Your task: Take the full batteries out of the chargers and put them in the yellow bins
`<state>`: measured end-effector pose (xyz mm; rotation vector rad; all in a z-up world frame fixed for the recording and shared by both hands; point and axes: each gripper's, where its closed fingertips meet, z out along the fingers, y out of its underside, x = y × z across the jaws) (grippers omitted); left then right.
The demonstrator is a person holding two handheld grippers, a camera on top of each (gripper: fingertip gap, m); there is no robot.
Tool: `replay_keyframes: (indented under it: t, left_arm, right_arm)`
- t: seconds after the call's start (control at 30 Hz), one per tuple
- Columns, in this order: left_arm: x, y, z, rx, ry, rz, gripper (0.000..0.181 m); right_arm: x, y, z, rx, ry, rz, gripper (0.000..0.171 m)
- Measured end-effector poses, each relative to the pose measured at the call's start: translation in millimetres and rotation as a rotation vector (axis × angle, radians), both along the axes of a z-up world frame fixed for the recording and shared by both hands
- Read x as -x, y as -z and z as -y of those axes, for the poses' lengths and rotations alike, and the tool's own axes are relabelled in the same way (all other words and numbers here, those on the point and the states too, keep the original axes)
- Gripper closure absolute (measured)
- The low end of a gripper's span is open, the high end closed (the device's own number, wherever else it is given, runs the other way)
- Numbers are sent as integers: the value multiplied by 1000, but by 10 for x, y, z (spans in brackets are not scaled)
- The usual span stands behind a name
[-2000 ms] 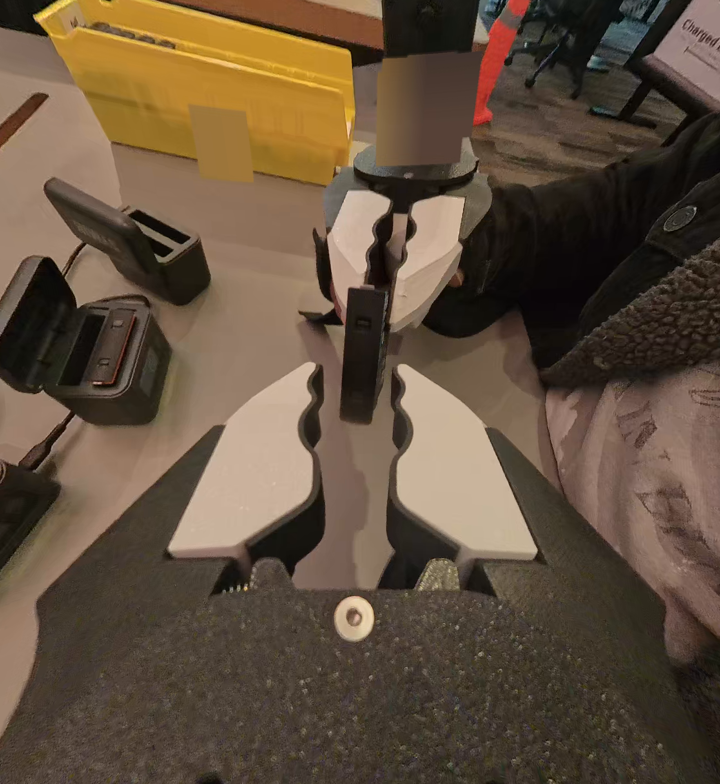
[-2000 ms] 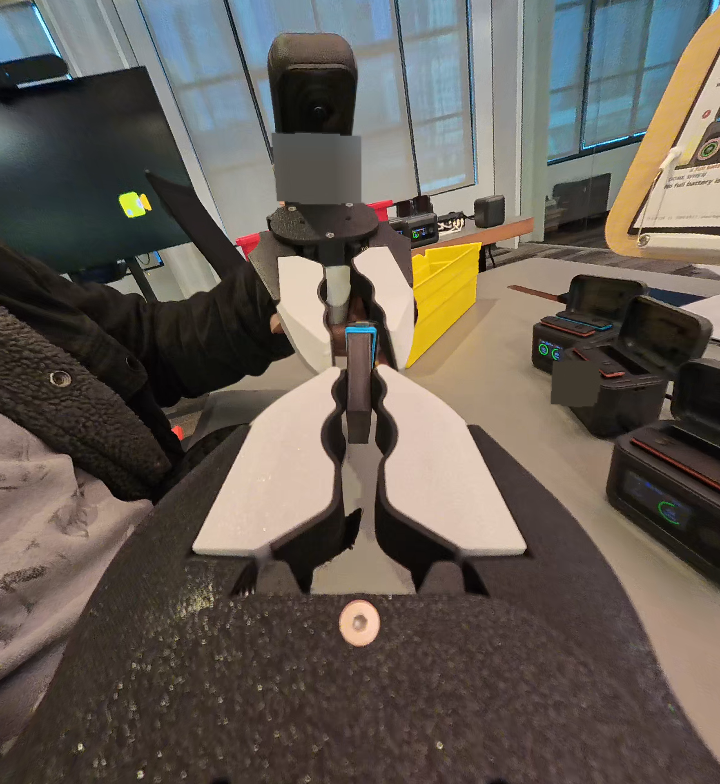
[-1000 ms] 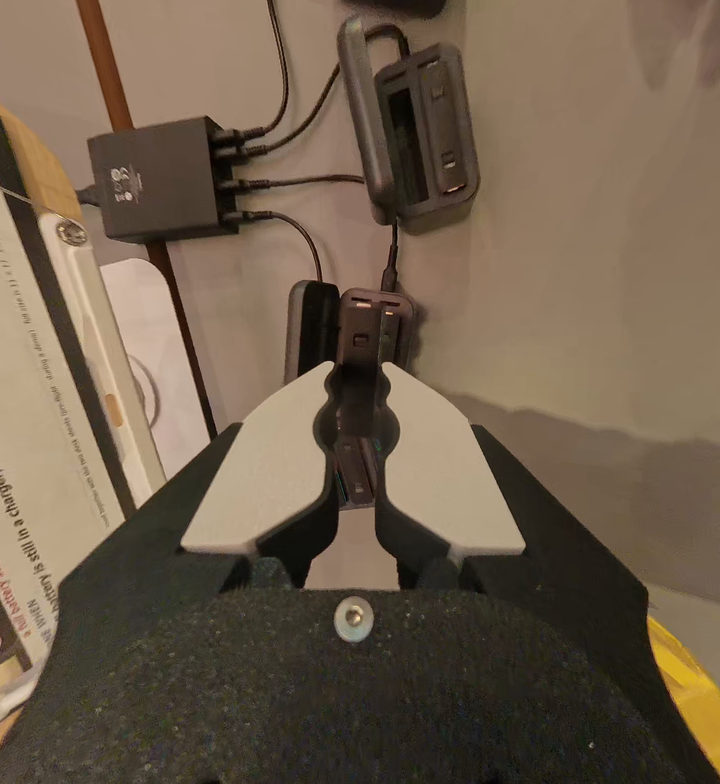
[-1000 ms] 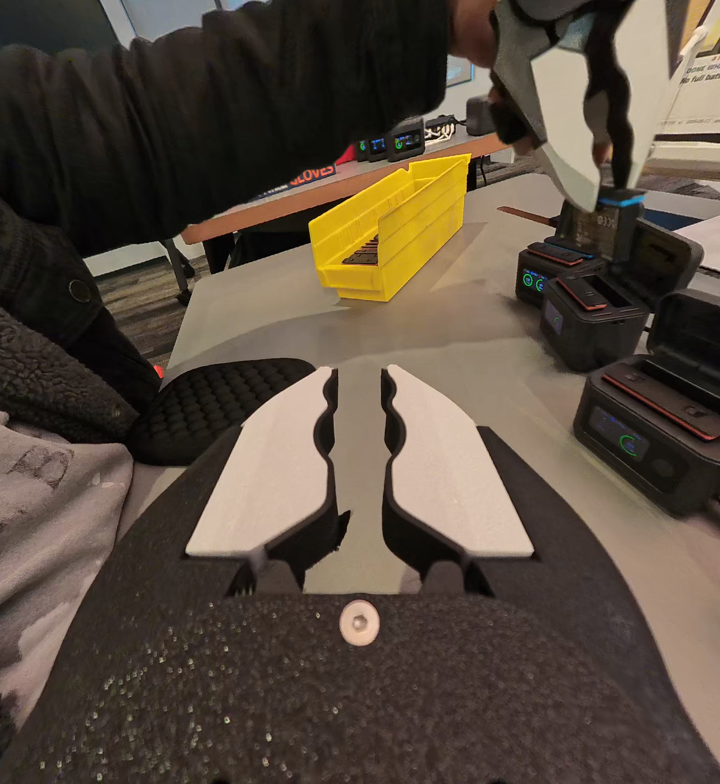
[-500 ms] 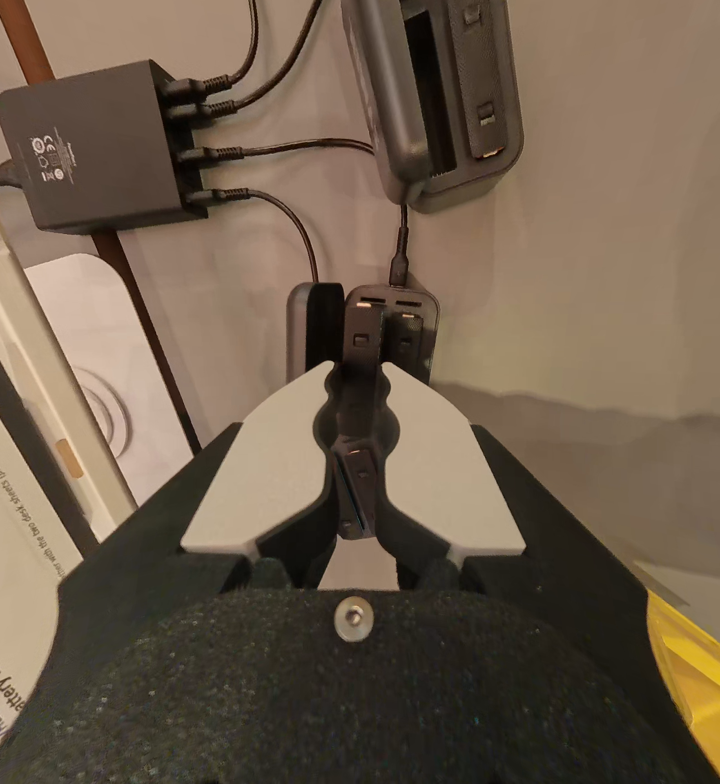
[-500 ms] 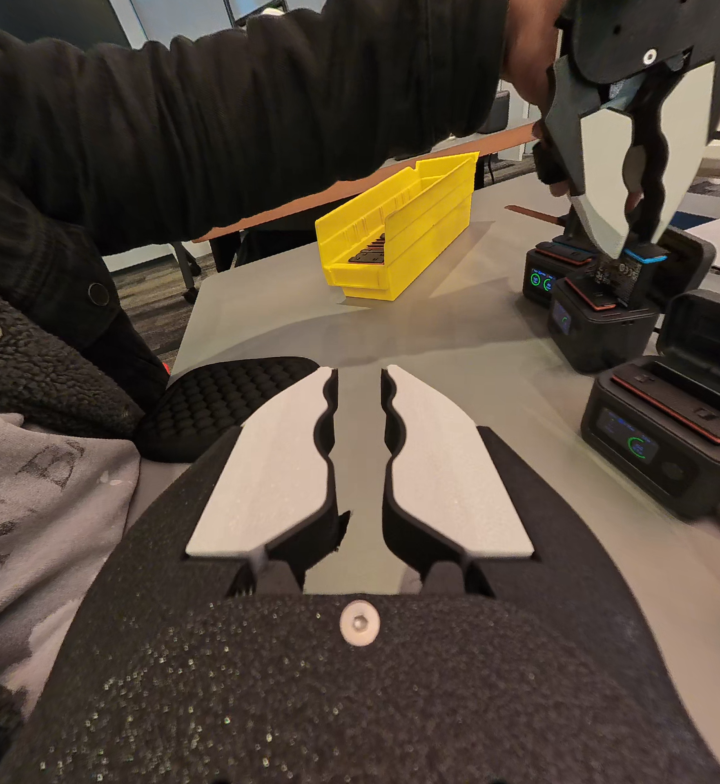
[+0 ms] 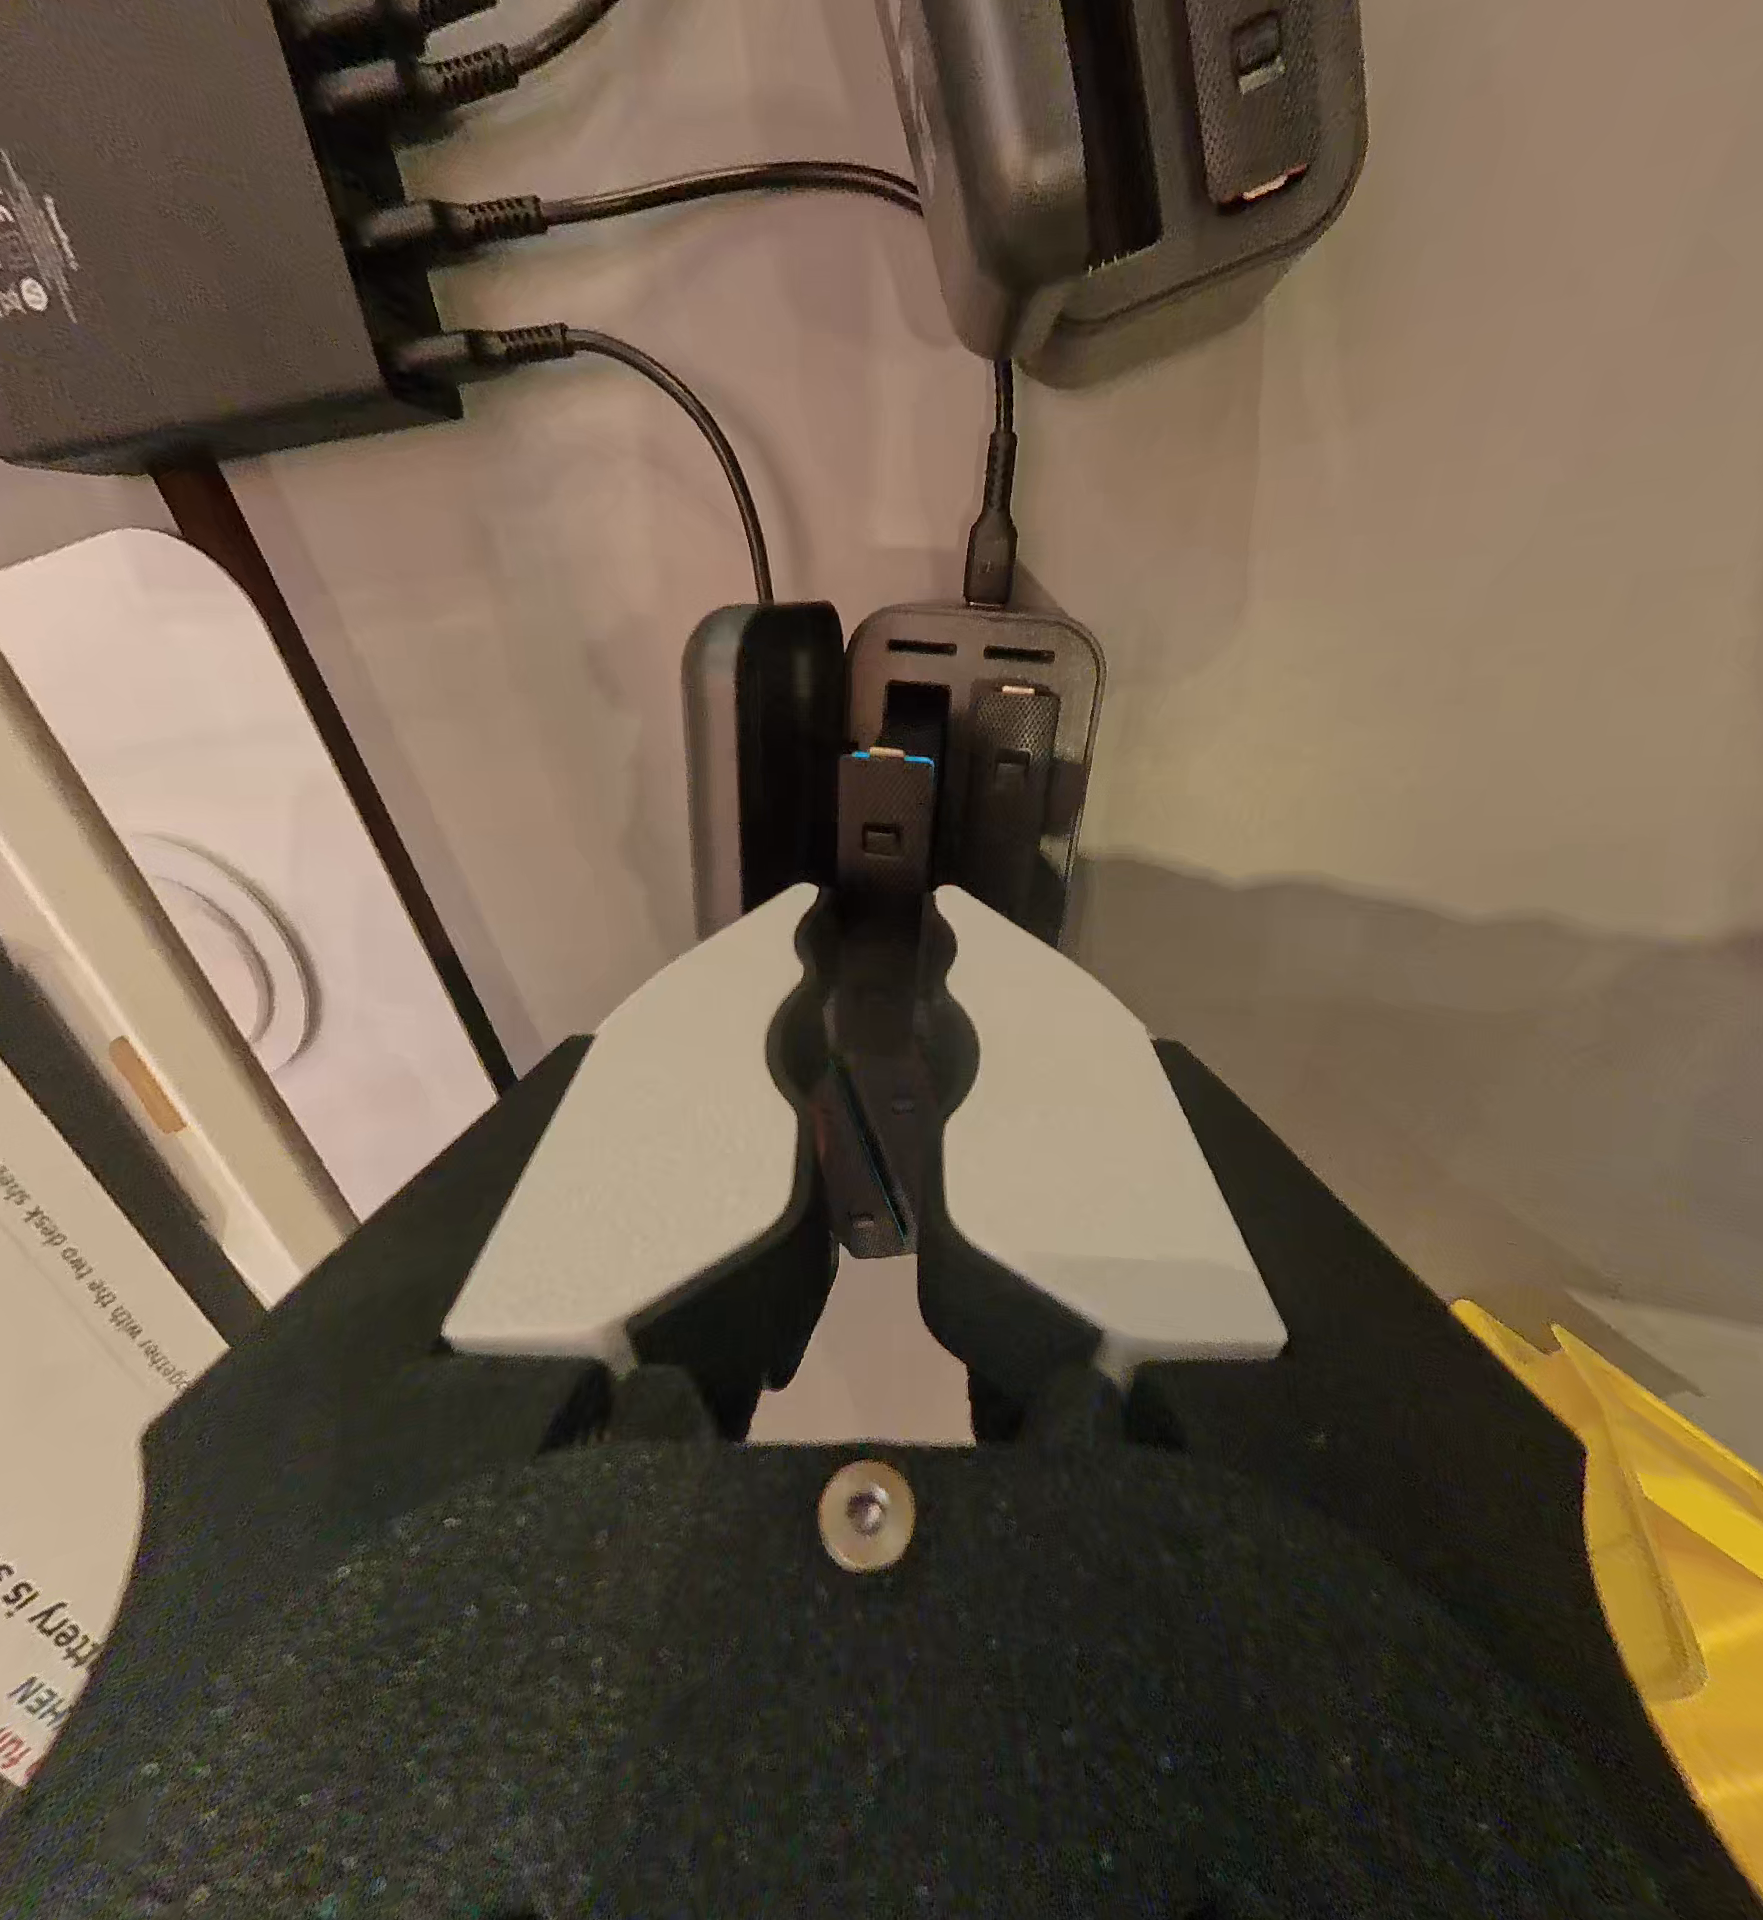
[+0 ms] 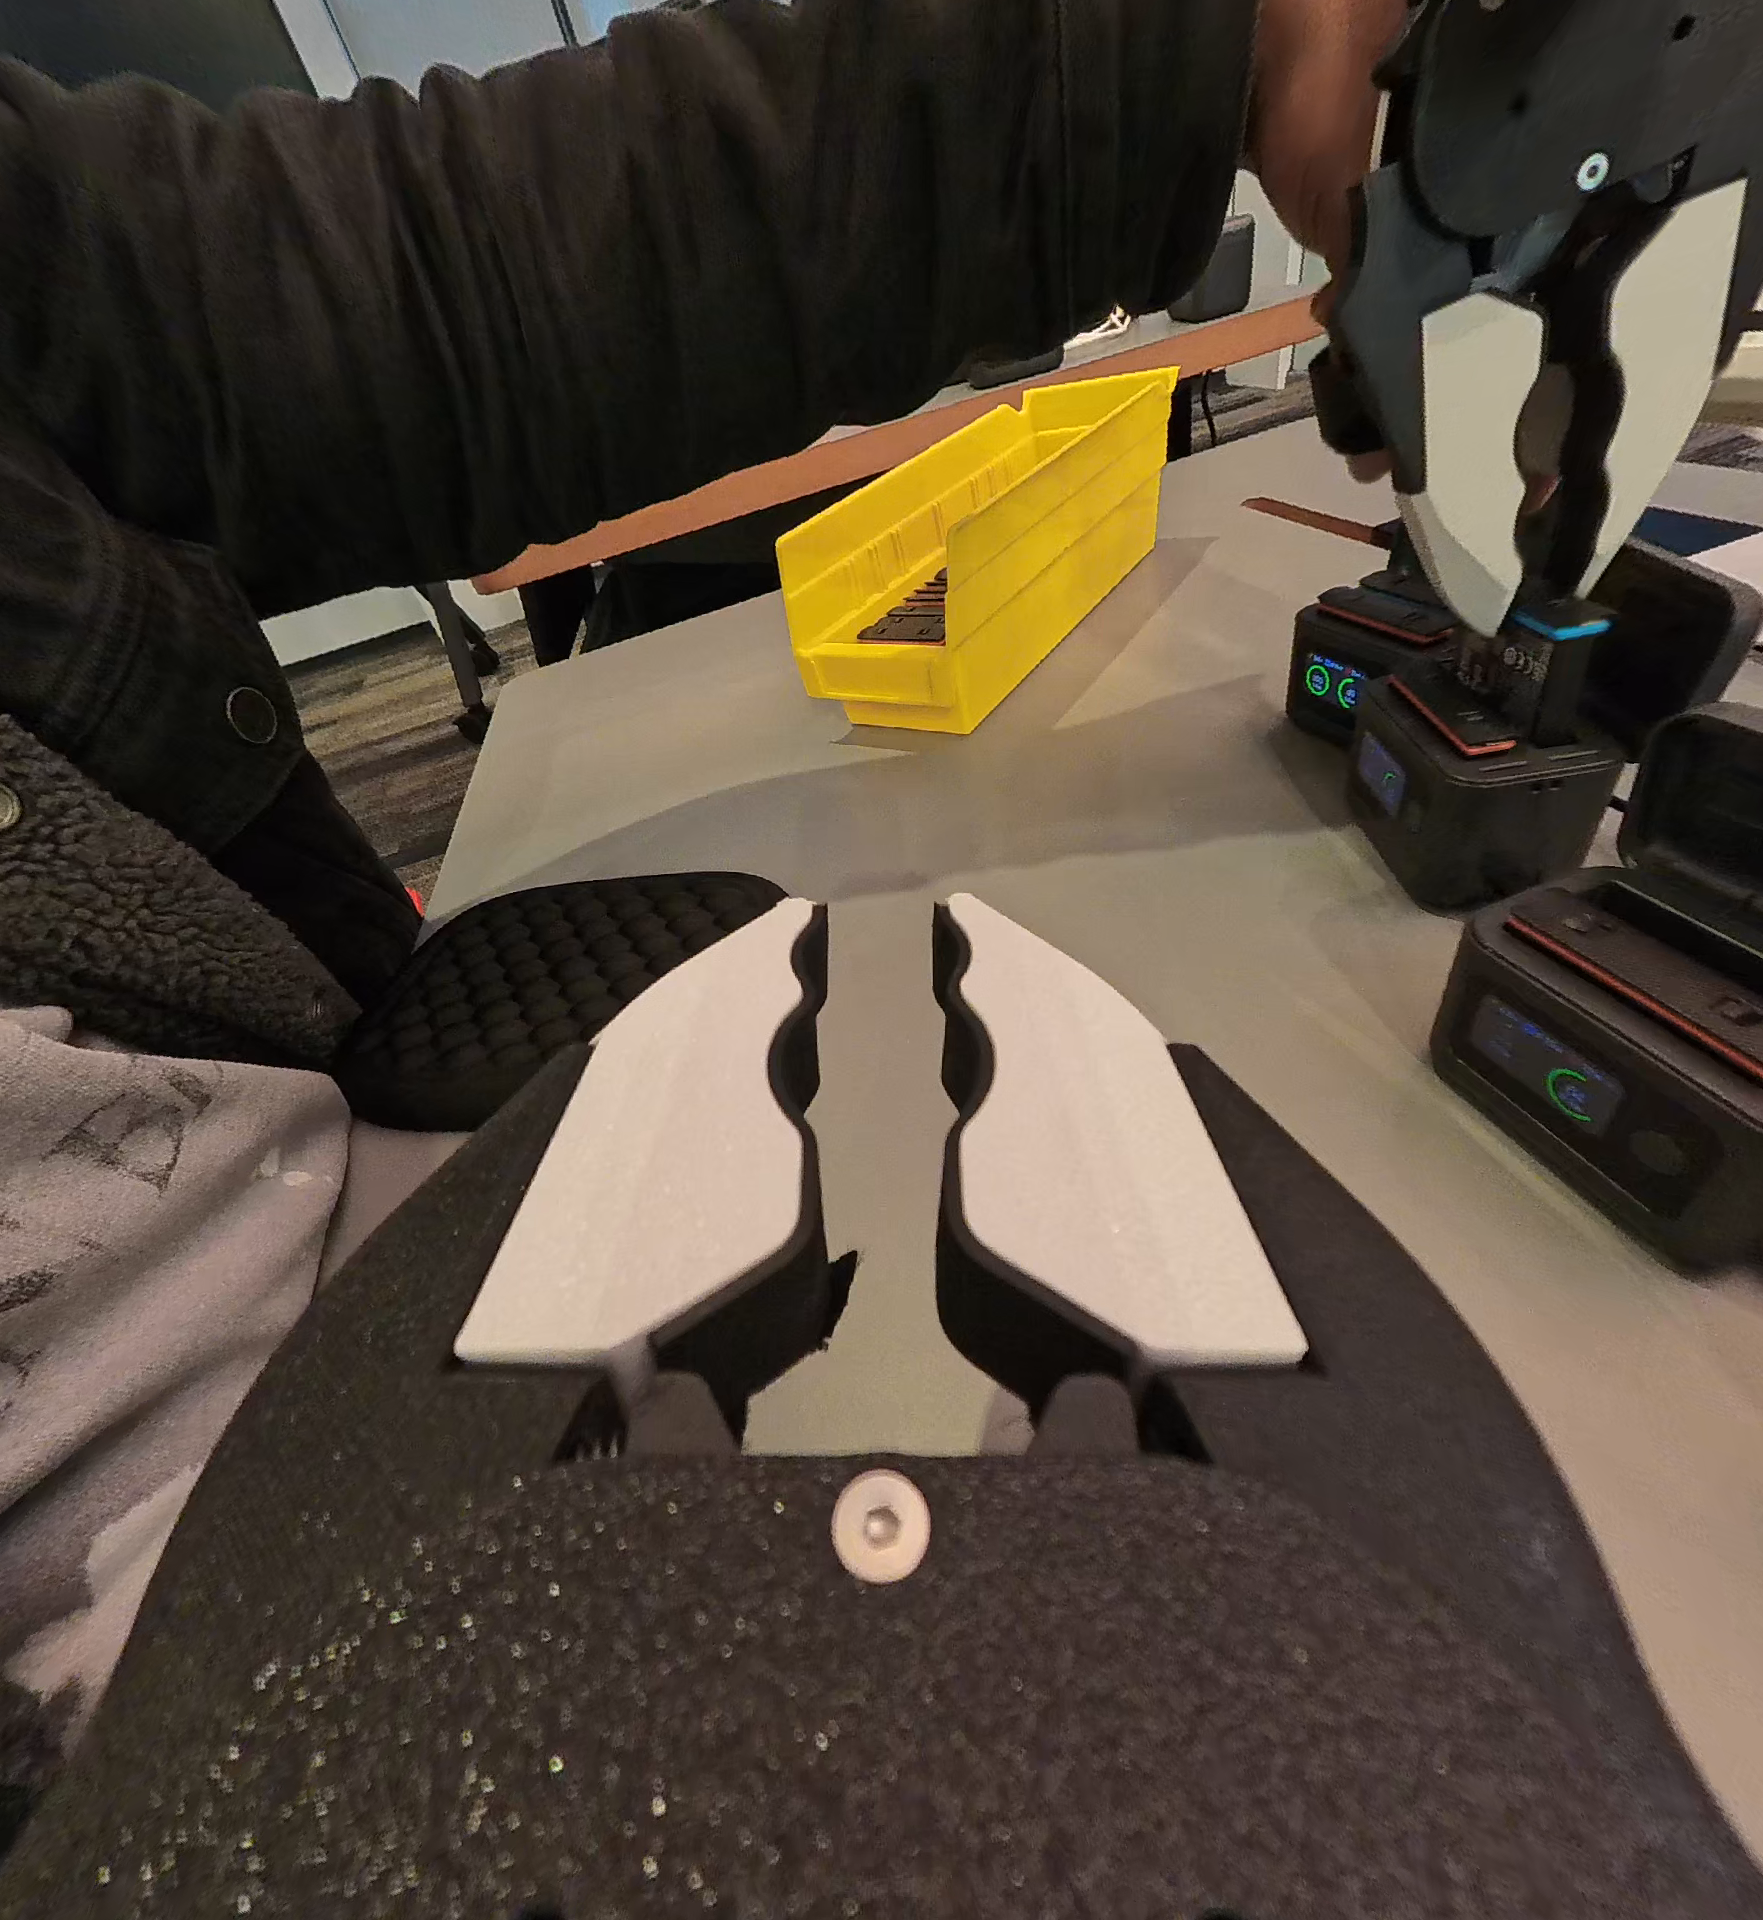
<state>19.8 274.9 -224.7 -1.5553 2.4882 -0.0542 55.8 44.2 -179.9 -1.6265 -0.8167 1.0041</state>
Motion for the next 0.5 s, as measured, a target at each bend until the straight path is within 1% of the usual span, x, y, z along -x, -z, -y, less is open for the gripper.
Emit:
replay_keyframes:
  t: [0.1,0.27,0.5]
  left_arm:
    - [-23,40,16,-5,2,-16,165]
    - [-93,87,48,23,-9,29,165]
    - [-117,114,47,17,-17,69,165]
  right_arm:
    - [2,-1,3,1,-2,-1,152]
    - [-5,-14,6,-2,-1,-1,152]
    - [-3,-15,10,-5,-1,3,152]
